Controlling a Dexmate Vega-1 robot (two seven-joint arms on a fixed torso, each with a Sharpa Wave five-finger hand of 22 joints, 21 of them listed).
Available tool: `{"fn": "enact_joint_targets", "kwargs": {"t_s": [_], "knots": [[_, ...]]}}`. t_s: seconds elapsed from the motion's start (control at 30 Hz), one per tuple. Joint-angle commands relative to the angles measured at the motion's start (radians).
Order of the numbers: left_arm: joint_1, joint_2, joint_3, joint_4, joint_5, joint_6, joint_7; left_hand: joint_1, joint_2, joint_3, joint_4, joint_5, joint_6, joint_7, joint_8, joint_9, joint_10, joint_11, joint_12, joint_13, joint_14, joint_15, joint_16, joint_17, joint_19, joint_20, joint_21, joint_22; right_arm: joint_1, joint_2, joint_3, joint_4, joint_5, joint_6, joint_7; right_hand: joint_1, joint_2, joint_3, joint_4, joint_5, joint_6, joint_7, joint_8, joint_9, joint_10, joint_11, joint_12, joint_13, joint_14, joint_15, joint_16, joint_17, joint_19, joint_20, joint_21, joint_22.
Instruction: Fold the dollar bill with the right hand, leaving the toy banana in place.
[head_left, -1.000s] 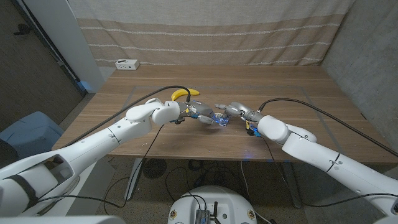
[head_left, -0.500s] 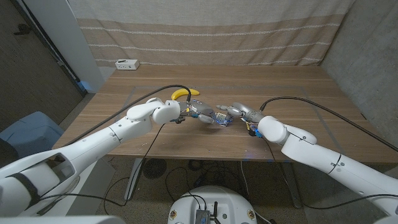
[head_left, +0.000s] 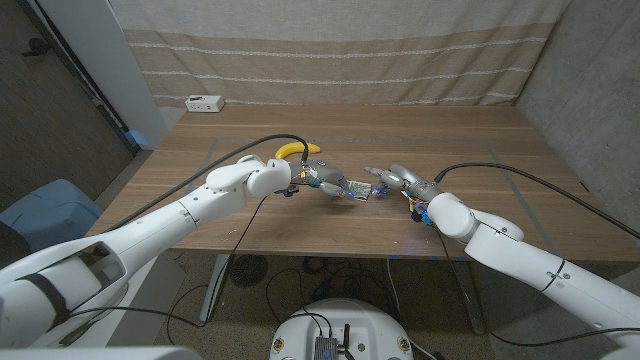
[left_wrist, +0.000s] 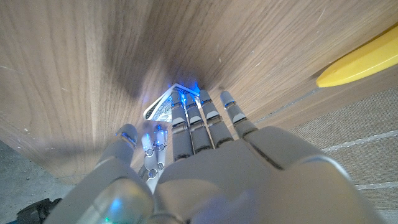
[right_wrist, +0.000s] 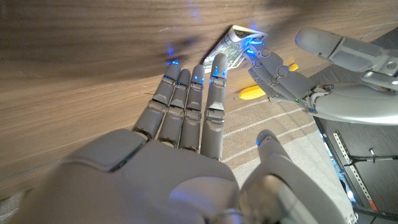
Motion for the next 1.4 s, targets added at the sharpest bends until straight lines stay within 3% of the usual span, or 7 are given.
{"fn": "enact_joint_targets", "kwargs": {"t_s": [0.03, 0.37, 0.5, 0.77, 1.03, 1.27, 1.4], "knots": [[-0.010, -0.007, 0.007, 0.013, -0.005, 0.002, -0.020, -0.003, -0.001, -0.001, 0.000, 0.005, 0.001, 0.004, 0.008, 0.145, -0.004, 0.004, 0.000, 0.001, 0.011, -0.023, 0.003, 0.001, 0.002, -0.007, -0.007, 0.004, 0.028, 0.074, 0.006, 0.146, 0.088, 0.399, 0.040, 0.013, 0.007, 0.009, 0.000, 0.006, -0.015, 0.000, -0.003, 0.002, -0.019, -0.007, -0.007, 0.002, -0.011, -0.002, -0.006, 0.000, -0.009, -0.003, -0.006, 0.001], [-0.012, -0.010, 0.012, 0.014, -0.001, 0.012, -0.022, -0.005, -0.001, -0.001, 0.000, 0.006, -0.004, 0.003, 0.007, 0.145, -0.007, 0.003, -0.001, 0.001, 0.013, -0.023, 0.003, 0.000, 0.001, -0.007, -0.008, 0.004, 0.066, 0.117, -0.018, 0.215, 0.141, 0.476, 0.132, 0.027, 0.018, 0.019, -0.006, 0.003, -0.055, 0.000, -0.010, 0.003, -0.038, -0.010, -0.017, 0.003, -0.001, 0.006, 0.000, 0.006, -0.002, -0.006, -0.008, 0.001], [-0.012, -0.010, 0.013, 0.011, -0.002, 0.012, -0.021, -0.006, -0.001, -0.001, 0.001, 0.006, -0.004, 0.002, 0.008, 0.145, -0.008, 0.003, -0.001, 0.001, 0.015, -0.023, 0.003, 0.000, 0.002, -0.006, -0.009, 0.004, 0.085, 0.107, -0.028, 0.200, 0.167, 0.380, 0.183, 0.024, 0.015, 0.014, -0.005, -0.001, -0.052, -0.001, -0.004, 0.003, -0.024, -0.004, -0.012, 0.004, 0.015, 0.011, 0.010, 0.014, 0.009, -0.003, -0.006, 0.002], [-0.008, -0.007, 0.012, 0.000, -0.003, 0.016, -0.022, -0.007, -0.001, -0.002, 0.001, 0.007, -0.005, 0.003, 0.009, 0.145, -0.007, 0.003, 0.000, 0.001, 0.017, -0.023, 0.002, 0.000, 0.003, -0.007, -0.009, 0.004, 0.101, 0.080, -0.050, 0.157, 0.151, 0.177, 0.180, -0.008, 0.011, -0.002, 0.020, -0.008, -0.089, 0.001, -0.007, 0.004, -0.056, 0.000, -0.024, 0.006, -0.022, 0.035, -0.001, 0.028, -0.023, 0.009, -0.024, 0.003], [-0.006, -0.005, 0.013, -0.004, -0.001, 0.015, -0.022, -0.008, -0.002, -0.002, 0.000, 0.007, -0.005, 0.003, 0.010, 0.145, -0.007, 0.002, 0.000, 0.001, 0.017, -0.022, 0.001, 0.000, 0.003, -0.007, -0.011, 0.003, 0.095, 0.059, -0.054, 0.099, 0.121, 0.039, 0.124, -0.029, 0.017, -0.010, 0.044, -0.008, -0.075, -0.001, 0.006, 0.007, -0.007, 0.000, 0.001, 0.014, 0.038, 0.052, 0.026, 0.041, 0.025, 0.029, -0.010, 0.006], [-0.001, -0.003, 0.013, -0.010, 0.001, 0.018, -0.025, -0.010, -0.003, -0.003, 0.000, 0.008, -0.006, 0.002, 0.009, 0.145, -0.007, 0.001, 0.001, 0.001, 0.018, -0.023, 0.001, 0.000, 0.003, -0.007, -0.012, 0.003, 0.063, 0.051, -0.036, 0.063, 0.121, -0.033, 0.047, -0.021, 0.045, 0.007, 0.056, -0.005, -0.078, -0.001, 0.005, 0.008, -0.026, -0.005, -0.007, 0.014, 0.033, 0.056, 0.025, 0.047, 0.034, 0.033, -0.007, 0.007], [0.001, -0.002, 0.011, -0.015, 0.001, 0.021, -0.026, -0.010, -0.004, -0.003, 0.000, 0.008, -0.005, 0.002, 0.010, 0.145, -0.009, 0.001, 0.000, 0.001, 0.018, -0.025, 0.000, 0.000, 0.004, -0.007, -0.012, 0.003, 0.056, 0.043, -0.030, 0.068, 0.137, -0.014, 0.045, -0.009, 0.044, 0.021, 0.066, -0.006, -0.155, -0.004, -0.012, 0.008, -0.081, -0.002, -0.024, 0.017, -0.030, 0.062, -0.002, 0.051, -0.008, 0.034, -0.028, 0.007]]}}
